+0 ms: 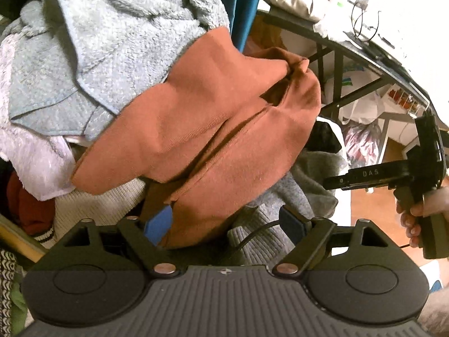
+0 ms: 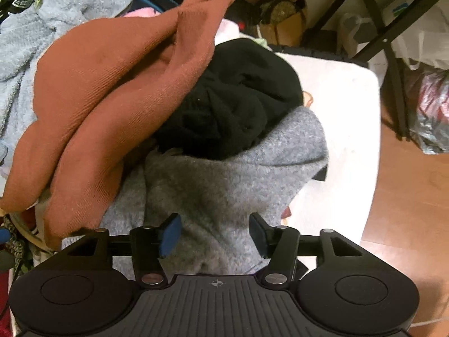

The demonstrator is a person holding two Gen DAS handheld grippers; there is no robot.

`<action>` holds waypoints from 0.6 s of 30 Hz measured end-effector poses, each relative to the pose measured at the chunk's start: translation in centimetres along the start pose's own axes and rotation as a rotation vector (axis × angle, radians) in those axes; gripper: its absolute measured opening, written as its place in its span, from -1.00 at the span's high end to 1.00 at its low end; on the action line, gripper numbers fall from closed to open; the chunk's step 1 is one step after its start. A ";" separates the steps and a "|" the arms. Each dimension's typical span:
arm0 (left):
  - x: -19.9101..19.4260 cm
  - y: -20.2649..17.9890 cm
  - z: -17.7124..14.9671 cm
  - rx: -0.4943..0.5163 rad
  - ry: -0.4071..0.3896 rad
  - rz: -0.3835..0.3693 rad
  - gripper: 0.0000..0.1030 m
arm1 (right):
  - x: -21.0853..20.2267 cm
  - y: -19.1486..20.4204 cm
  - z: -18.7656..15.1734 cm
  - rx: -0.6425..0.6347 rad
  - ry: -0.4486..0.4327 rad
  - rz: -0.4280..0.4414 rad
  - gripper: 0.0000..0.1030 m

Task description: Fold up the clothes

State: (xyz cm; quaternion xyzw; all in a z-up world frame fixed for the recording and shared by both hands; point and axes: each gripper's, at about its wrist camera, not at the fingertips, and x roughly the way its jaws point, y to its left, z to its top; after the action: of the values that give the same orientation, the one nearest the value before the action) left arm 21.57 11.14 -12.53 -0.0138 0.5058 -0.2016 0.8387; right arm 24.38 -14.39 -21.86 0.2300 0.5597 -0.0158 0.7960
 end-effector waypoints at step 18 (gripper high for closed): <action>-10.0 9.4 -15.3 -0.252 -0.017 0.185 -0.66 | -4.1 3.4 -8.5 0.016 -0.089 -0.078 -0.47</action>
State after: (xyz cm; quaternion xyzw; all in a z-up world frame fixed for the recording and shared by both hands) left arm 7.46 26.05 -13.72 -0.0740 0.5191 -0.0583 0.8495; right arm 16.36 -9.02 -19.25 0.2136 0.5322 -0.0615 0.8169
